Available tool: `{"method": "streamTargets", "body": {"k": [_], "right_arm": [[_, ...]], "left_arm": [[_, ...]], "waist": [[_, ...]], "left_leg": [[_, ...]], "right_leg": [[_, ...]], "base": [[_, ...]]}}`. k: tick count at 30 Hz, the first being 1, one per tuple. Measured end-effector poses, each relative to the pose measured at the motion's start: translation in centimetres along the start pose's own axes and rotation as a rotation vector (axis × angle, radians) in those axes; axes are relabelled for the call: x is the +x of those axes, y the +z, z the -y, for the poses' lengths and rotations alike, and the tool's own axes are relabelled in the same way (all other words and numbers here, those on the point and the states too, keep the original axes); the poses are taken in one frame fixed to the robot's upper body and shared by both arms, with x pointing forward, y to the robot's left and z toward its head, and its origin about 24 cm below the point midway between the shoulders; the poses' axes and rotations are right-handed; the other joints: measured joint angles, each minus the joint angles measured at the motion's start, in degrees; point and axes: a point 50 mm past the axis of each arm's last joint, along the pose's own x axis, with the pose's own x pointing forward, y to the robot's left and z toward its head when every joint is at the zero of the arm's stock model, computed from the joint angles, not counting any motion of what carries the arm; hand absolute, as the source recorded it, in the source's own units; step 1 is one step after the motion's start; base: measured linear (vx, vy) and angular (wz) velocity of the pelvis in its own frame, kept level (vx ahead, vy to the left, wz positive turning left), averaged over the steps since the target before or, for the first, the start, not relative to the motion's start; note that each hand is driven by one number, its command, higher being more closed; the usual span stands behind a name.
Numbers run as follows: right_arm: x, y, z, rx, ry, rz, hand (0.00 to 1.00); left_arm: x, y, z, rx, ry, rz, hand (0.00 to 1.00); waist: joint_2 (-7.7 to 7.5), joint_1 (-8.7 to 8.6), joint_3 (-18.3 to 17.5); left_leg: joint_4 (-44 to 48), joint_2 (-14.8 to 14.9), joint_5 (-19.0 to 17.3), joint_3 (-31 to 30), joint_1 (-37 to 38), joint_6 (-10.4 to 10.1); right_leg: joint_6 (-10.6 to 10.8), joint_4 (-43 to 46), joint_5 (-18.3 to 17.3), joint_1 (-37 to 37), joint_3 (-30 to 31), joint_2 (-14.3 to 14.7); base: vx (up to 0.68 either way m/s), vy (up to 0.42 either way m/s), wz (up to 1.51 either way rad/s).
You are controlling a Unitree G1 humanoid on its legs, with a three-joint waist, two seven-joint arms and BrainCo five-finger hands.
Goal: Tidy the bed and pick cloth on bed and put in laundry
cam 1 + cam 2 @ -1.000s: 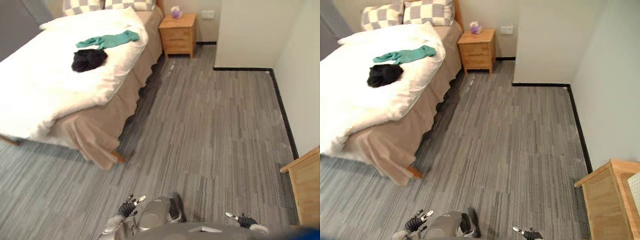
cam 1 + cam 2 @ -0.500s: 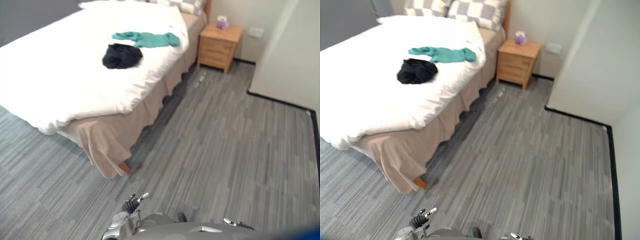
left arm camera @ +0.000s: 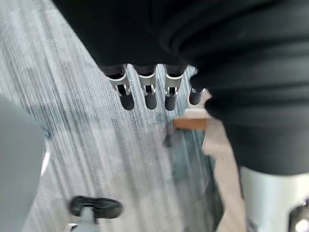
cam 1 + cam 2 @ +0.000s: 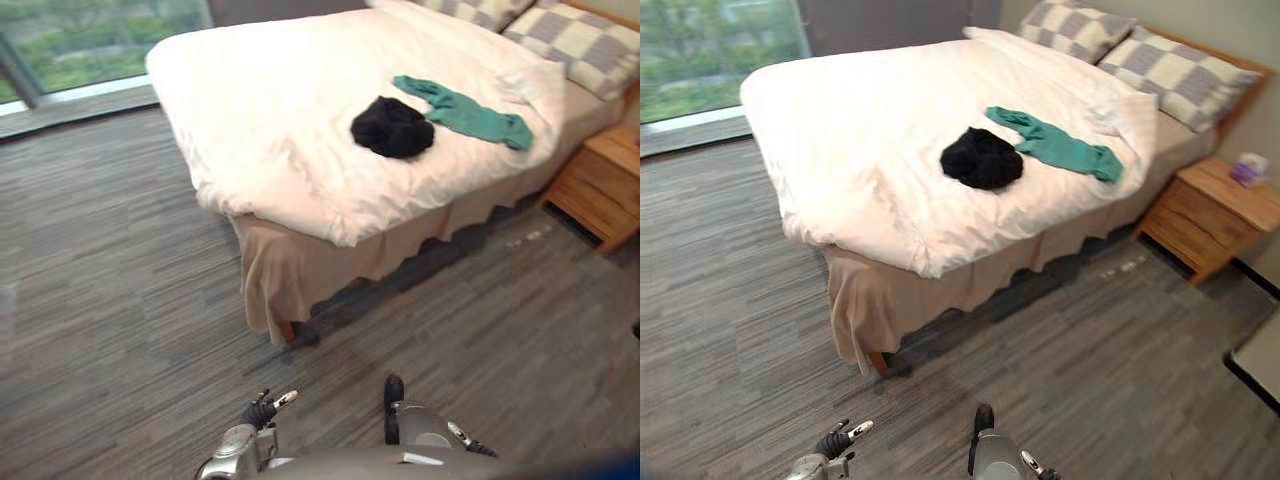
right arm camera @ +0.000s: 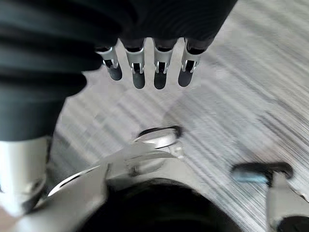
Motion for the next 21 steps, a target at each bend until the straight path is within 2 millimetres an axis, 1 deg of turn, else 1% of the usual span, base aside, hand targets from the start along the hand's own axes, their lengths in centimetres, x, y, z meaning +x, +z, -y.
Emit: {"method": "streamTargets", "body": {"k": [1, 2, 3, 4, 5, 6, 7, 8, 9, 10, 11, 12, 13, 14, 15, 16, 17, 18, 19, 21], "right_arm": [[0.0, 0.4, -0.1, -0.03, 0.013, 0.014, 0.0], [0.0, 0.5, -0.1, -0.046, 0.016, 0.017, 0.0], [0.0, 0.6, 0.1, -0.069, 0.018, 0.019, 0.0], [0.0, 0.5, 0.1, -0.101, 0.024, 0.016, 0.0], [0.0, 0.5, 0.2, -0.113, 0.028, 0.014, 0.0], [0.0, 0.5, 0.4, -0.132, 0.026, 0.012, 0.0], [0.0, 0.5, 0.5, -0.149, 0.025, 0.007, 0.0], [-0.1, 0.3, 0.6, -0.16, 0.023, -0.001, 0.0], [0.0, 0.5, 0.5, -0.183, 0.024, 0.001, 0.0], [0.0, 0.7, 0.5, -0.197, 0.026, 0.003, 0.0], [0.0, 0.8, 0.5, -0.208, 0.03, 0.004, 0.0], [0.0, 0.8, 0.6, -0.226, 0.036, 0.004, 0.0], [0.0, 0.8, 0.7, -0.233, 0.036, 0.005, 0.0], [0.0, 1.0, 1.1, -0.237, 0.031, 0.007, 0.0], [0.0, 0.9, 0.8, -0.233, 0.038, 0.004, 0.0], [0.0, 0.8, 0.2, -0.23, 0.056, 0.006, 0.0], [0.0, 0.7, -0.5, -0.223, 0.074, 0.006, 0.0], [0.1, 0.6, -0.7, -0.219, 0.081, 0.004, 0.0], [0.0, 0.5, -0.7, -0.219, 0.08, 0.004, 0.0], [0.0, 0.6, -0.6, -0.22, 0.072, 0.007, 0.0]], "left_arm": [[0.0, -0.1, 0.2, -0.015, 0.011, 0.004, 0.0], [0.0, -0.1, 0.2, -0.02, 0.016, 0.009, 0.0], [-0.1, 0.0, 0.0, -0.035, 0.028, 0.025, 0.0], [-0.1, 0.3, -0.2, -0.074, 0.044, 0.052, 0.0], [-0.1, 0.4, -0.3, -0.086, 0.051, 0.064, 0.0], [-0.1, 0.6, -0.3, -0.088, 0.054, 0.084, 0.0], [-0.1, 0.9, -0.4, -0.096, 0.056, 0.105, 0.0], [-0.1, 1.1, -0.4, -0.1, 0.056, 0.113, 0.0], [-0.2, 1.3, -0.4, -0.109, 0.055, 0.129, 0.0], [-0.3, 1.3, -0.4, -0.119, 0.056, 0.141, 0.0], [-0.3, 1.3, -0.4, -0.122, 0.056, 0.144, 0.0], [-0.4, 1.2, -0.4, -0.124, 0.056, 0.143, 0.0], [-0.4, 1.0, -0.3, -0.126, 0.054, 0.138, 0.0], [-0.5, 0.6, -0.2, -0.133, 0.049, 0.125, 0.0], [-0.5, 0.7, -0.3, -0.132, 0.047, 0.127, 0.0], [-0.5, 0.9, -0.6, -0.124, 0.043, 0.135, 0.0], [-0.5, 1.2, -1.2, -0.109, 0.045, 0.145, 0.0], [-0.5, 1.2, -1.4, -0.104, 0.045, 0.138, 0.0], [-0.5, 1.1, -1.3, -0.102, 0.043, 0.133, 0.0], [-0.5, 0.8, -1.2, -0.083, 0.024, 0.105, 0.0]], "waist": [[0.46, -0.18, 0.13], [0.53, -0.22, 0.12], [0.63, -0.1, 0.18], [1.2, 0.01, 0.96], [1.47, -0.08, 1.38], [1.75, 0.05, 2.21], [1.65, -0.01, 2.86], [1.61, 0.17, 2.88], [1.72, 0.53, 2.93], [1.74, 0.77, 2.92], [1.74, 0.8, 2.92], [1.96, 0.75, 2.79], [2.31, 0.54, 2.58], [3.02, 0.49, 2.07], [2.44, 0.52, 1.53], [0.6, 0.53, 1.27], [-1.22, 0.87, 0.98], [-1.9, 0.9, 0.7], [-1.95, 0.87, 0.67], [-1.54, 0.66, 0.64]], "left_leg": [[2.7, 1.07, 0.52, 1.39, -0.92, -0.62], [5.63, 1.38, 0.84, 2.11, -2.32, -1.04], [14.16, 1.99, 2.1, 4.25, -5.94, -3.12], [25.84, 3.66, 5.91, 7.59, -10.94, -5.29], [31.83, 4.92, 8.92, 9.67, -13.39, -5.19], [41.85, 8.53, 7.39, 14.03, -17.72, -4.35], [46.72, 11.53, 4.37, 17.66, -21.07, -3.17], [46.94, 12.69, 3.34, 19.42, -22.31, -2.86], [44.59, 14.32, 1.89, 22.59, -24.27, -2.78], [39.46, 14.94, 1.65, 25.05, -25.8, -2.88], [35.93, 14.94, 1.72, 26.12, -26.12, -2.93], [27.06, 14.81, 3.49, 28.16, -25.86, -3.07], [22.18, 14.73, 6.06, 28.9, -25.78, -2.88], [15.14, 14.09, 8.24, 29.25, -25.23, -1.68], [10.66, 12.46, 8.25, 29.18, -23.05, -1.43], [5.83, 10.35, 9.74, 29.42, -21.49, -0.94], [1.24, 8.24, 11.9, 29.82, -19.78, -0.73], [-1.84, 6.86, 13.11, 29.76, -18.35, -0.46], [-3.11, 6.33, 13.6, 29.74, -17.44, -0.33], [-7.43, 4.75, 15.29, 29.33, -14.41, -0.28]], "right_leg": [[0.17, 1.39, -1.61, 0.48, -1.65, 0.23], [0.06, 1.21, -2.32, 1.29, -2.35, 0.37], [-1.23, -1.01, -4.01, 4.13, -3.41, 0.92], [-2.14, -4.53, -5.05, 8.31, -4.69, 1.67], [-2.52, -6.34, -5.28, 10.54, -5.03, 2.17], [-3.13, -8.77, -5.64, 14.73, -7.07, 2.64], [-2.75, -10.28, -5.72, 18.02, -8.48, 2.63], [-2.58, -11.1, -5.93, 19.52, -8.79, 2.53], [-2.13, -12.83, -6.12, 21.77, -9.24, 2.12], [-1.34, -13.88, -6.29, 23.11, -9.44, 1.5], [-0.97, -14.22, -6.37, 23.61, -9.62, 1.15], [0.13, -14.37, -6.69, 24.05, -10.04, 0.75], [0.63, -14.33, -6.92, 24.02, -10.17, 0.82], [1.63, -14.46, -7.15, 24.11, -10.23, 1.5], [2.81, -14.93, -6.67, 24.18, -10.35, 0.98], [3.73, -15.47, -6.11, 23.88, -10.56, -0.17], [3.97, -15.97, -5.94, 23.78, -10.69, -1.37], [4.01, -16.08, -5.93, 24.18, -10.85, -2.15], [4.11, -16.07, -5.87, 24.69, -10.89, -2.43], [4.32, -16.06, -5.75, 26.01, -10.89, -3.18]], "base": [[0.36, -0.228, 0.45], [0.41, -0.267, 0.52], [0.36, -0.251, 0.51], [0.33, -0.245, 0.51], [0.3, -0.217, 0.53], [0.3, -0.225, 0.54], [0.25, -0.181, 0.47], [0.23, -0.156, 0.31], [0.23, -0.059, 0.11], [0.27, -0.048, 0.06], [0.28, 0.033, 0.01], [0.2, 0.072, 0.05], [0.28, 0.128, 0.14], [0.25, 0.127, 0.28], [0.3, 0.143, 0.34], [0.24, 0.104, 0.29], [0.25, 0.083, 0.23], [0.19, 0.046, 0.17], [0.2, 0.036, 0.17], [0.14, 0.021, 0.19]]}}
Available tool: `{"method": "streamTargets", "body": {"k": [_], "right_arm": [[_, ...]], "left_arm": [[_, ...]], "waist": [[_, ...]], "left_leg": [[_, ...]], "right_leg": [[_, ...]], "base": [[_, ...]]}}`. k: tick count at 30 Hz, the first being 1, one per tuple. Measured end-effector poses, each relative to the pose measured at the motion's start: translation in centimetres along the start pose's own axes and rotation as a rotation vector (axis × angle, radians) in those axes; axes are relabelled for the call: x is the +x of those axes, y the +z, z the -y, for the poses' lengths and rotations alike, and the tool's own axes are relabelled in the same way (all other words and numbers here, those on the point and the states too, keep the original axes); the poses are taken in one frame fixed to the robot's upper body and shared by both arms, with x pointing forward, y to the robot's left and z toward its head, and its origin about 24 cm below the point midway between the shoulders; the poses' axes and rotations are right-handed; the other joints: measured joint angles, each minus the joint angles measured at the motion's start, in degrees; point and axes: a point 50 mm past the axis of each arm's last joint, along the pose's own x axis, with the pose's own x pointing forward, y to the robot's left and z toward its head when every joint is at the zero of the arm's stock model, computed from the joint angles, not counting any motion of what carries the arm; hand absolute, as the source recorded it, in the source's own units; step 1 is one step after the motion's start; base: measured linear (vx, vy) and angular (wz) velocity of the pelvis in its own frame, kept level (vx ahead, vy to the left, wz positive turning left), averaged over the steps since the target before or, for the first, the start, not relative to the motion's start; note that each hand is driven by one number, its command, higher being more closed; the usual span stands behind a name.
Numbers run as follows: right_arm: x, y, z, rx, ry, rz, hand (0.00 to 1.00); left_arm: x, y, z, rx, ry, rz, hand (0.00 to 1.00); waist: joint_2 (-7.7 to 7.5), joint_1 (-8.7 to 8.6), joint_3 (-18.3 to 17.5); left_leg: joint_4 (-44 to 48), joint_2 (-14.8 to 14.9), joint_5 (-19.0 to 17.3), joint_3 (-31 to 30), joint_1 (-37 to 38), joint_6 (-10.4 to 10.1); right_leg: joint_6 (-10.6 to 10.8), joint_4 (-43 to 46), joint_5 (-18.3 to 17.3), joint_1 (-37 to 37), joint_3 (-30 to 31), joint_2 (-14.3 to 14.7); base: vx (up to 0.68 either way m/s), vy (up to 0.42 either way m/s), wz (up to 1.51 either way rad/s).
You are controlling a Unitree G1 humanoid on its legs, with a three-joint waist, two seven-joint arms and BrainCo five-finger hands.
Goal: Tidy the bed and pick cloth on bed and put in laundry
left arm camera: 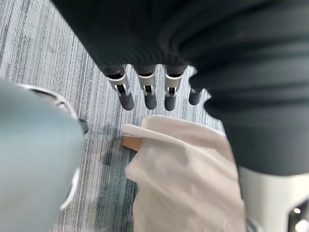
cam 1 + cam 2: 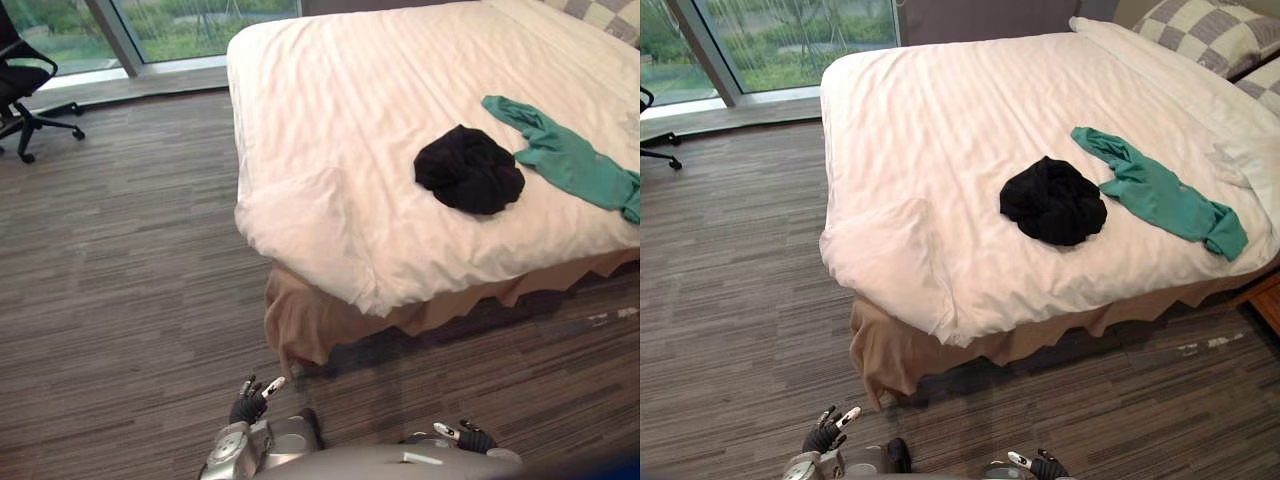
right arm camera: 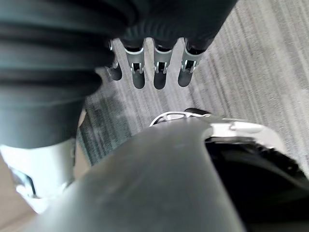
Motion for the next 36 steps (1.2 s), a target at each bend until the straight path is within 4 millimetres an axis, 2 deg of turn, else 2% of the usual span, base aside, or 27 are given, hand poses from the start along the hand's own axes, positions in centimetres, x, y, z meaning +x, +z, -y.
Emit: {"method": "streamTargets", "body": {"k": [2, 4, 9, 11, 13, 16, 22, 23, 25, 27, 30, 31, 32, 33, 36], "right_arm": [[0.0, 0.0, 0.0, 0.004, -0.003, 0.002, 0.0], [0.0, 0.0, 0.0, 0.022, -0.009, 0.001, 0.0], [0.0, 0.0, -0.1, 0.022, -0.016, 0.0, 0.0], [0.0, 0.0, -0.1, 0.022, -0.02, -0.001, 0.0], [0.0, -0.2, -0.3, 0.044, -0.019, -0.012, 0.0], [0.0, -0.4, -0.2, 0.064, -0.023, -0.026, 0.0], [0.0, -0.9, -0.5, 0.079, -0.019, -0.056, 0.0], [0.0, -1.0, -0.4, 0.099, -0.02, -0.063, 0.0], [0.0, -1.0, -0.5, 0.119, -0.016, -0.07, 0.0], [0.1, -0.9, -0.7, 0.128, -0.006, -0.08, 0.0], [0.4, 0.1, -0.8, 0.143, 0.014, -0.067, 0.0], [0.5, 0.9, -0.9, 0.143, 0.023, -0.052, 0.0], [0.6, 1.2, -1.0, 0.142, 0.027, -0.047, 0.0], [0.7, 2.1, -1.1, 0.142, 0.035, -0.03, 0.0], [0.8, 2.7, -1.3, 0.163, 0.048, -0.025, 0.0]], "left_arm": [[0.0, -0.2, 0.3, 0.028, -0.025, -0.03, 0.0], [0.1, -0.4, 0.4, 0.046, -0.038, -0.053, 0.0], [0.2, -0.7, 0.4, 0.023, -0.013, -0.092, 0.0], [0.2, -0.7, 0.0, -0.034, 0.033, -0.1, 0.0], [0.1, -1.1, -0.6, -0.133, 0.108, -0.12, 0.0], [-0.2, -1.9, -1.1, -0.257, 0.196, -0.148, 0.0], [-1.1, -2.9, -3.0, -0.458, 0.365, -0.098, 0.0], [-1.5, -3.1, -3.8, -0.512, 0.427, -0.076, 0.0], [-1.7, -2.7, -4.7, -0.577, 0.493, -0.034, 0.0], [-1.5, -0.9, -5.1, -0.642, 0.523, 0.063, 0.0], [-1.4, 2.4, -5.4, -0.714, 0.515, 0.243, 0.0], [-1.5, 4.3, -5.8, -0.769, 0.521, 0.35, 0.0], [-1.7, 5.1, -6.1, -0.784, 0.529, 0.399, 0.0], [-2.0, 7.8, -6.6, -0.821, 0.529, 0.532, 0.0], [-3.0, 12.3, -7.1, -0.841, 0.5, 0.751, 0.0]], "waist": [[0.39, -0.29, -0.23], [0.59, -0.33, -0.34], [0.59, -0.66, -0.34], [0.36, -0.62, -0.21], [-0.02, -0.59, 0.02], [-0.15, -0.5, 0.0], [-1.08, 0.16, -0.53], [-1.38, 0.2, -0.58], [-1.68, 1.14, -0.6], [-2.15, 1.57, -0.77], [-1.96, 1.69, -0.65], [-1.65, 1.85, -0.46], [-1.53, 2.0, -0.39], [-1.24, 2.58, -0.22], [-1.11, 3.08, -0.14]], "left_leg": [[-3.84, -0.71, 2.06, -0.83, 1.82, -0.19], [-7.86, -0.78, 4.3, -1.31, 3.42, -0.57], [-8.29, -0.75, 5.18, -2.88, 3.57, -0.86], [-8.36, -1.11, 5.25, -3.85, 3.43, -0.76], [-8.42, -2.16, 5.93, -4.51, 3.13, -0.29], [-8.44, -2.58, 6.58, -6.13, 2.41, 0.18], [-8.44, -3.46, 6.99, -9.45, 0.44, 0.45], [-8.43, -3.99, 7.01, -10.33, 0.08, 0.8], [-8.43, -4.49, 7.01, -10.68, -0.57, 1.06], [-8.42, -5.4, 7.3, -11.85, -1.11, 1.54], [-8.42, -6.5, 7.27, -13.35, -1.15, 1.63], [-8.43, -6.79, 7.13, -13.65, -1.16, 1.83], [-8.43, -6.85, 7.09, -13.73, -1.16, 1.88], [-8.44, -6.96, 6.81, -14.17, -1.16, 2.05], [-8.44, -7.05, 6.24, -15.06, -1.11, 2.19]], "right_leg": [[0.22, 0.19, 0.09, 0.48, -0.03, -0.05], [1.39, 0.65, 0.23, 0.37, -0.29, 0.17], [1.99, 2.34, -0.52, 0.53, -1.54, 0.35], [2.1, 2.69, -1.96, 0.52, -2.09, -0.05], [1.05, 2.99, -4.58, 0.67, -3.38, -0.9], [1.29, 3.56, -5.52, 0.8, -5.28, -1.27], [1.69, 2.49, -5.21, 1.32, -8.66, -1.72], [2.2, 2.05, -4.8, 1.73, -9.52, -1.94], [2.1, 1.56, -4.12, 1.56, -10.04, -2.19], [2.48, 0.71, -3.55, 2.11, -11.3, -2.32], [2.58, 0.09, -3.16, 3.3, -12.83, -2.81], [2.39, -0.25, -3.02, 3.66, -13.21, -2.86], [2.34, -0.3, -2.99, 3.7, -13.25, -2.88], [2.2, -0.32, -2.92, 3.83, -13.43, -2.9], [1.51, -0.35, -2.75, 4.49, -13.89, -2.71]], "base": [[0.05, -0.023, 0.21], [0.0, -0.059, 0.17], [-0.04, -0.058, 0.13], [-0.08, -0.04, 0.1], [-0.13, -0.043, 0.17], [-0.11, 0.014, 0.34], [-0.02, 0.015, 0.36], [0.05, 0.023, 0.27], [0.07, 0.025, 0.25], [0.1, 0.009, 0.33], [0.06, 0.006, 0.27], [0.05, 0.01, 0.19], [0.04, -0.001, 0.14], [0.03, -0.01, 0.08], [0.03, -0.028, 0.14]]}}
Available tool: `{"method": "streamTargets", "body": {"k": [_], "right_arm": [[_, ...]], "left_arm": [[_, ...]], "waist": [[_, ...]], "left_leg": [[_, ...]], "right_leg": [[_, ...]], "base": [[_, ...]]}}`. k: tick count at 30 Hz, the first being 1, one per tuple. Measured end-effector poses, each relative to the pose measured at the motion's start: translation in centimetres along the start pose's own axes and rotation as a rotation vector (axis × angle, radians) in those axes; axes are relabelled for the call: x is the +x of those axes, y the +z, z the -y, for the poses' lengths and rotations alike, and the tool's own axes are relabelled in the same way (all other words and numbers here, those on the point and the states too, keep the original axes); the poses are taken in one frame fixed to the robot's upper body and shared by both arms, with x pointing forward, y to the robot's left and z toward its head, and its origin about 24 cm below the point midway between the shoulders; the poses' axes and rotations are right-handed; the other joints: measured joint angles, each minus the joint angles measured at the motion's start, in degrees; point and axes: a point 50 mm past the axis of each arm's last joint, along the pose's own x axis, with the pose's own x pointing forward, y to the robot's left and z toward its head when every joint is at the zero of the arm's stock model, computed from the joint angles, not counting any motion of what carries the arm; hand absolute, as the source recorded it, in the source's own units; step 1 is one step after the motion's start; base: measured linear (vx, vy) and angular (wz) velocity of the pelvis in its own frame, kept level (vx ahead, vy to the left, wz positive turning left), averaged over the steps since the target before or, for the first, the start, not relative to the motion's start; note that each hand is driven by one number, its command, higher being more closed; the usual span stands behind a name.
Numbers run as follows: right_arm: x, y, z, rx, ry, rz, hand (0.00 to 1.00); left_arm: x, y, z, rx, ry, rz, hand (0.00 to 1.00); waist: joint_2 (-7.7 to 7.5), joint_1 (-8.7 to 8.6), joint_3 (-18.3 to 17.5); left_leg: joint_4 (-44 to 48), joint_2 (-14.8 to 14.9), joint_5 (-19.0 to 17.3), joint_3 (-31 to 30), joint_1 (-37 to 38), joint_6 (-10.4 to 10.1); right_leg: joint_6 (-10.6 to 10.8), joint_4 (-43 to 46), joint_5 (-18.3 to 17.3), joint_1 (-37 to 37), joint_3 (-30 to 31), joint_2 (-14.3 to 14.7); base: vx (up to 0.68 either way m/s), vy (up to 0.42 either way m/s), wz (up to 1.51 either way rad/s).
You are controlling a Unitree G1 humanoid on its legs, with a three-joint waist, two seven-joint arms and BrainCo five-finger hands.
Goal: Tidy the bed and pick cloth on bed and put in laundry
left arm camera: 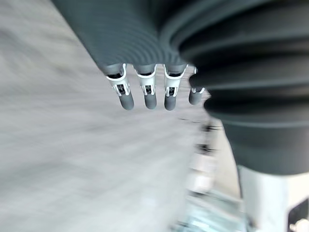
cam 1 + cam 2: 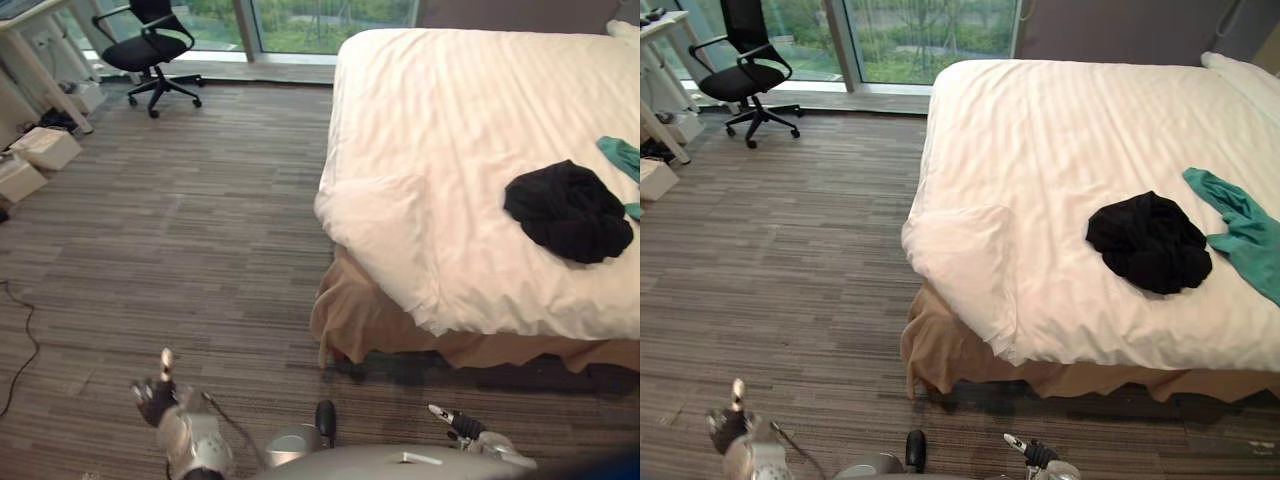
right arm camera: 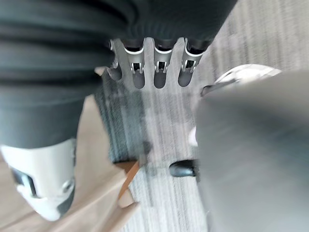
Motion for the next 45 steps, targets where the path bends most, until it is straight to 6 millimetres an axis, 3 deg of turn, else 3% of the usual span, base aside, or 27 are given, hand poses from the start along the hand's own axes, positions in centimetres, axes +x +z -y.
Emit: {"method": "streamTargets", "body": {"k": [3, 5, 7, 9, 13, 14, 19, 22, 28, 33, 37, 41, 45], "right_arm": [[0.0, 0.3, -0.1, 0.009, 0.006, 0.002, 0.0], [0.0, 0.0, 0.0, 0.011, 0.003, -0.008, 0.0], [-0.1, -0.3, 0.1, 0.01, 0.001, -0.021, 0.0], [-0.2, -1.1, 0.5, 0.012, -0.008, -0.038, 0.0], [-0.5, -1.9, 1.4, 0.0, -0.033, -0.055, 0.0], [-0.6, -2.3, 1.6, 0.002, -0.037, -0.064, 0.0], [-0.7, -2.7, 2.2, 0.041, -0.059, -0.054, 0.0], [-0.8, -2.8, 2.5, 0.054, -0.066, -0.05, 0.0], [-1.1, -3.3, 3.1, 0.075, -0.084, -0.054, 0.0], [-1.2, -3.6, 3.3, 0.076, -0.09, -0.062, 0.0], [-1.4, -4.3, 3.5, 0.08, -0.099, -0.082, 0.0], [-1.6, -4.6, 4.1, 0.081, -0.121, -0.099, 0.0], [-1.7, -4.7, 4.3, 0.086, -0.135, -0.117, 0.0]], "left_arm": [[1.9, 3.9, 1.4, -0.066, -0.043, 0.162, 0.0], [3.8, 7.7, 1.8, -0.087, -0.063, 0.279, 0.0], [5.8, 13.5, 3.5, -0.08, -0.14, 0.435, 0.0], [6.4, 17.1, 5.3, -0.013, -0.223, 0.53, 0.0], [6.3, 19.8, 8.5, 0.192, -0.383, 0.631, 0.0], [5.9, 19.8, 10.2, 0.302, -0.468, 0.659, 0.0], [4.4, 18.1, 14.7, 0.627, -0.693, 0.721, 0.0], [2.5, 17.0, 17.4, 0.741, -0.843, 0.787, 0.0], [-1.4, 14.5, 21.8, 0.939, -1.107, 0.891, 0.0], [-2.1, 12.1, 23.1, 1.072, -1.156, 0.842, 0.0], [-2.7, 10.0, 24.1, 1.14, -1.18, 0.805, 0.0], [-2.6, 6.8, 23.7, 1.244, -1.156, 0.715, 0.0], [-2.9, 4.6, 23.3, 1.299, -1.129, 0.672, 0.0]], "waist": [[0.34, 0.17, 0.22], [0.41, 0.16, 0.24], [0.58, 0.32, 0.34], [0.63, 0.47, 0.24], [1.41, 0.52, 0.11], [1.49, 0.46, -0.29], [2.24, -0.07, -0.7], [3.05, -0.64, -0.75], [4.38, -3.5, -1.42], [4.59, -5.39, -1.36], [4.9, -6.45, -1.28], [6.18, -7.22, -1.32], [5.96, -8.09, -1.24]], "left_leg": [[0.0, 0.21, -1.05, -0.03, 1.25, 0.32], [0.0, 0.52, -1.65, 0.36, 2.06, 0.21], [0.01, 1.29, -2.14, 1.49, 2.64, -0.21], [0.02, 1.48, -2.62, 2.14, 2.74, -0.26], [0.04, 1.97, -3.21, 4.35, 3.85, -0.22], [0.07, 2.09, -3.56, 5.15, 4.45, -0.4], [0.41, 2.79, -3.74, 7.48, 5.21, -0.76], [0.43, 3.33, -3.41, 8.65, 5.34, -1.41], [0.41, 5.14, -2.48, 11.38, 5.52, -2.81], [0.1, 6.69, -1.0, 13.32, 5.36, -4.52], [0.05, 7.16, -0.83, 13.92, 5.44, -4.45], [0.02, 7.75, -0.16, 13.55, 5.62, -3.92], [0.03, 8.32, -0.01, 12.91, 5.46, -4.42]], "right_leg": [[-1.33, -0.27, 0.73, 1.27, 0.13, 0.32], [-2.27, -1.02, 1.35, 1.64, 0.69, 0.7], [-2.81, -1.1, 2.41, 1.54, 2.17, 1.26], [-2.87, -1.04, 2.67, 1.21, 3.79, 1.28], [-2.59, -0.92, 3.89, 1.06, 6.91, 1.36], [-2.58, -0.91, 3.91, 1.02, 8.03, 1.3], [-2.58, -0.9, 3.91, 0.5, 10.89, 1.58], [-2.57, -0.87, 3.92, -0.07, 12.48, 1.91], [-2.52, -0.78, 3.94, -1.26, 15.59, 3.5], [-2.52, -0.85, 3.88, -2.95, 17.41, 4.64], [-3.0, -0.94, 2.11, -3.13, 17.44, 5.08], [-3.98, -0.65, 0.32, -3.14, 17.22, 5.43], [-4.0, 0.52, -0.81, -3.45, 17.05, 5.67]], "base": [[0.04, -0.022, -0.01], [0.04, -0.021, -0.17], [0.06, -0.019, -0.23], [0.06, -0.011, -0.23], [0.11, -0.003, -0.28], [0.09, -0.018, -0.27], [0.1, -0.058, -0.24], [0.05, -0.08, -0.23], [0.0, -0.096, -0.23], [-0.07, -0.104, -0.33], [-0.11, -0.079, -0.17], [-0.13, -0.053, -0.01], [-0.11, -0.023, 0.09]]}}
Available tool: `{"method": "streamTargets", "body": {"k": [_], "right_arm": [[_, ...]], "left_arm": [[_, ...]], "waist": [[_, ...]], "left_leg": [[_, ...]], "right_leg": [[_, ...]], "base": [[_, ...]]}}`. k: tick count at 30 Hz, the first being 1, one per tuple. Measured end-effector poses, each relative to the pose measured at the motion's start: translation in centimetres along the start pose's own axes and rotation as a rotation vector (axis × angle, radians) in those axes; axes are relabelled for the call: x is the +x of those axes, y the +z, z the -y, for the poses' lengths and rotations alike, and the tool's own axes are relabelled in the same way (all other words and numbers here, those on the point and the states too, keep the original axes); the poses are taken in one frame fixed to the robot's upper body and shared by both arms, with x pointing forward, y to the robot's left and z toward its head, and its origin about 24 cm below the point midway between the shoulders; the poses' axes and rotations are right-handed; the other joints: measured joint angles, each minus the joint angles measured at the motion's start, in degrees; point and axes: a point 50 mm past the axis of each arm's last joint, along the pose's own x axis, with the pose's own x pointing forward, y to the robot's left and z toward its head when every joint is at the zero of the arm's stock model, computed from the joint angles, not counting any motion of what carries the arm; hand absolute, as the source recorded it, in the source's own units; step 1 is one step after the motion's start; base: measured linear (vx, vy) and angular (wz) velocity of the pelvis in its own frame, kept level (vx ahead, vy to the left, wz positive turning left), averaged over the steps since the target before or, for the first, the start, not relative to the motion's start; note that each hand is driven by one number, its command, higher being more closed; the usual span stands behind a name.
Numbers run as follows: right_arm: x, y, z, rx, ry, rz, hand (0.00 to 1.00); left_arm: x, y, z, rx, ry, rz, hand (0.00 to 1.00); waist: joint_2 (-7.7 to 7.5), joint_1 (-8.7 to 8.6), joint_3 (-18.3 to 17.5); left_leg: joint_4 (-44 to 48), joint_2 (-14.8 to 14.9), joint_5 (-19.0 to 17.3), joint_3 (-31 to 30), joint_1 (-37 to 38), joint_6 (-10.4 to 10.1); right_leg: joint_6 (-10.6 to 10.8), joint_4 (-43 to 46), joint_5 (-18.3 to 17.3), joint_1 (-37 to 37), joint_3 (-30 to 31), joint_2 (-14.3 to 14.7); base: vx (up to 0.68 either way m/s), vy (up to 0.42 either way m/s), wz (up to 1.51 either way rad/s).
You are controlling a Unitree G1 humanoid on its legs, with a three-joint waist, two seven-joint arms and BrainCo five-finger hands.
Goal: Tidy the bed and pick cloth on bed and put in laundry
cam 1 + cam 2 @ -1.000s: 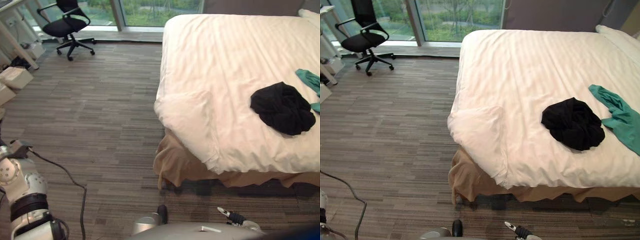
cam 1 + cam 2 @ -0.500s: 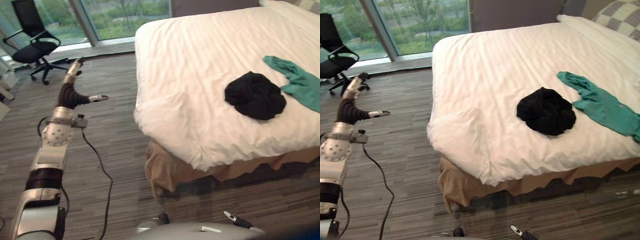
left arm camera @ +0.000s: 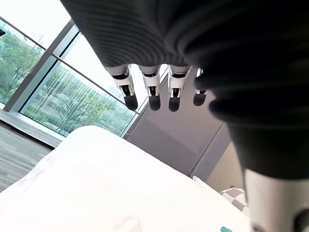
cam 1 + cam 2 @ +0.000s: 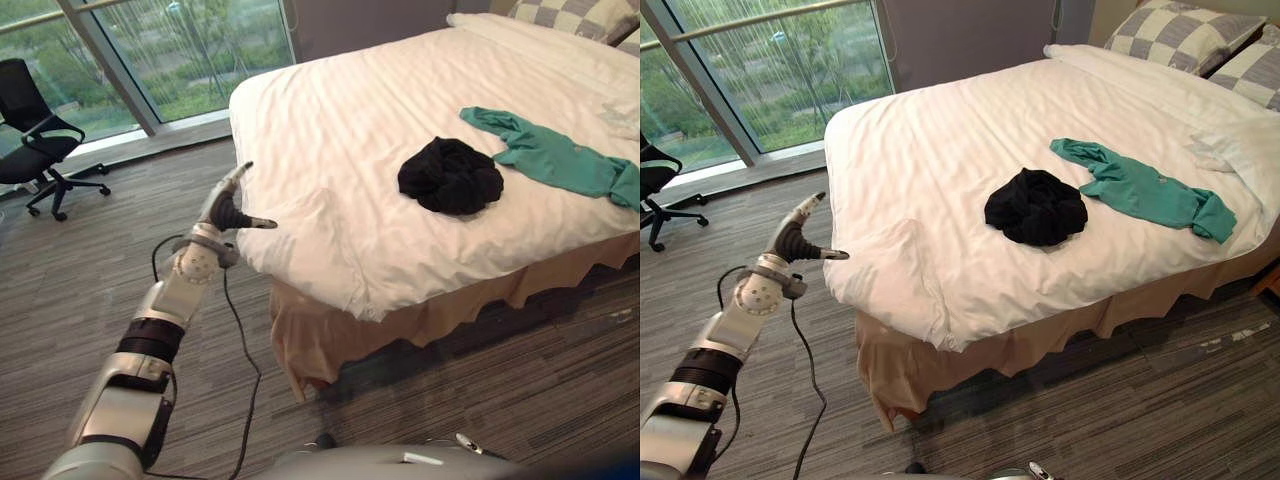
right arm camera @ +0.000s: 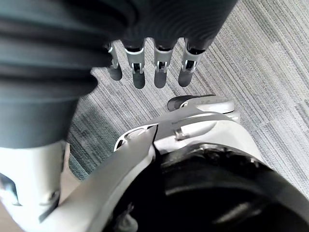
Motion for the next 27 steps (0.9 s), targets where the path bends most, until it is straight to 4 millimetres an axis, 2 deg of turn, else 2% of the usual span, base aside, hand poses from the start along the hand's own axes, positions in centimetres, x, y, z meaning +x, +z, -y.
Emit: {"method": "streamTargets", "body": {"k": [2, 5, 7, 9, 10, 11, 13, 15, 17, 18, 19, 24, 25, 27], "right_arm": [[0.0, 0.0, 0.2, 0.004, -0.012, -0.008, 0.0], [0.0, 1.0, 0.2, 0.02, -0.032, 0.009, 0.0], [0.1, 2.9, -0.4, 0.042, -0.026, 0.05, 0.0], [0.2, 4.5, -1.0, 0.061, -0.015, 0.091, 0.0], [0.1, 6.4, -1.9, 0.086, 0.004, 0.138, 0.0], [0.0, 7.0, -2.2, 0.097, 0.011, 0.156, 0.0], [-0.3, 8.8, -2.9, 0.134, 0.028, 0.223, 0.0], [-0.6, 9.7, -4.0, 0.135, 0.054, 0.273, 0.0], [-1.0, 10.6, -5.2, 0.141, 0.095, 0.324, 0.0], [-1.4, 11.3, -5.9, 0.123, 0.112, 0.363, 0.0], [-1.6, 11.6, -6.2, 0.114, 0.12, 0.377, 0.0], [-2.7, 13.4, -8.5, 0.069, 0.191, 0.475, 0.0], [-2.8, 13.6, -8.5, 0.066, 0.193, 0.484, 0.0], [-3.1, 14.1, -8.6, 0.067, 0.197, 0.507, 0.0]], "left_arm": [[-0.1, 0.0, 1.0, 0.022, -0.013, -0.022, 0.0], [-0.1, -0.5, 2.3, 0.077, 0.008, -0.085, 0.0], [0.4, -1.0, 1.8, 0.126, 0.056, -0.143, 0.0], [1.4, -0.8, 1.0, 0.143, 0.109, -0.168, 0.0], [2.7, 0.1, -0.3, 0.152, 0.177, -0.167, 0.0], [3.2, 0.6, -0.7, 0.155, 0.204, -0.162, 0.0], [4.9, 3.0, -1.9, 0.168, 0.28, -0.106, 0.0], [5.7, 4.5, -2.7, 0.159, 0.331, -0.076, 0.0], [6.5, 6.2, -3.6, 0.148, 0.375, -0.039, 0.0], [6.8, 7.2, -4.1, 0.142, 0.397, -0.014, 0.0], [6.8, 7.6, -4.3, 0.141, 0.412, 0.0, 0.0], [7.7, 12.4, -6.2, 0.099, 0.54, 0.123, 0.0], [7.7, 12.9, -6.3, 0.093, 0.547, 0.135, 1.0], [7.8, 13.9, -6.4, 0.076, 0.554, 0.15, 1.0]], "waist": [[0.12, -0.01, -0.01], [0.8, -0.4, -0.07], [1.31, -0.38, 0.93], [0.93, -0.38, 2.32], [0.3, -0.44, 4.47], [0.02, -0.43, 5.19], [-0.73, 0.06, 7.05], [-1.31, 0.09, 8.46], [-1.96, 0.24, 10.08], [-2.27, 0.44, 10.57], [-2.4, 0.59, 10.67], [-2.47, 1.8, 12.45], [-2.43, 1.78, 13.13], [-2.51, 1.77, 14.14]], "left_leg": [[0.01, 0.01, 0.04, 0.1, -0.55, 0.01], [0.04, 0.05, 0.27, 1.53, -4.71, 0.25], [0.06, 0.13, 0.8, 3.51, -8.18, 0.74], [0.11, -0.06, 1.58, 4.5, -11.18, 1.39], [0.42, -0.34, 2.71, 5.26, -14.19, 2.17], [0.43, -0.45, 3.01, 5.73, -15.16, 2.33], [0.47, -0.72, 3.41, 7.89, -18.04, 2.56], [1.77, -0.73, 3.28, 9.12, -19.35, 2.47], [8.38, 1.04, -0.14, 12.12, -22.53, 3.18], [13.21, 2.88, -2.63, 13.57, -24.68, 3.29], [15.28, 3.59, -3.44, 14.1, -25.67, 3.29], [28.03, 9.4, -8.48, 17.18, -32.54, 4.26], [29.05, 9.91, -8.82, 17.18, -32.78, 4.26], [32.22, 11.21, -9.99, 17.38, -34.42, 4.44]], "right_leg": [[0.1, 0.61, -0.13, -0.91, 0.08, -0.1], [0.14, 3.07, -0.36, -6.63, 0.77, -0.56], [0.15, 6.79, -0.64, -12.67, 3.16, -1.04], [0.28, 10.1, -1.06, -17.26, 3.74, -1.73], [0.34, 12.62, -1.11, -21.62, 5.07, -2.17], [0.35, 13.25, -1.12, -23.03, 5.32, -2.37], [0.59, 15.73, -1.26, -27.55, 6.54, -3.06], [0.67, 17.82, -1.3, -29.27, 6.83, -3.81], [0.8, 19.79, -1.23, -30.42, 7.0, -4.02], [0.79, 21.72, -1.23, -31.71, 7.3, -3.73], [0.8, 22.59, -1.23, -32.41, 7.6, -3.63], [0.79, 28.49, -1.23, -37.57, 9.11, -1.8], [0.79, 28.9, -1.23, -37.58, 9.14, -1.67], [0.78, 31.1, -1.24, -39.39, 9.54, -1.5]], "base": [[0.0, 0.0, 0.0], [0.0, 0.026, -0.11], [0.03, 0.037, -0.36], [0.06, 0.024, -0.21], [0.05, 0.016, -0.11], [0.03, 0.022, -0.11], [0.04, 0.022, -0.12], [0.06, 0.002, 0.01], [0.04, -0.029, 0.09], [0.02, -0.026, -0.05], [0.02, -0.033, -0.08], [0.0, -0.015, -0.09], [-0.01, -0.014, -0.04], [-0.03, -0.012, -0.1]]}}
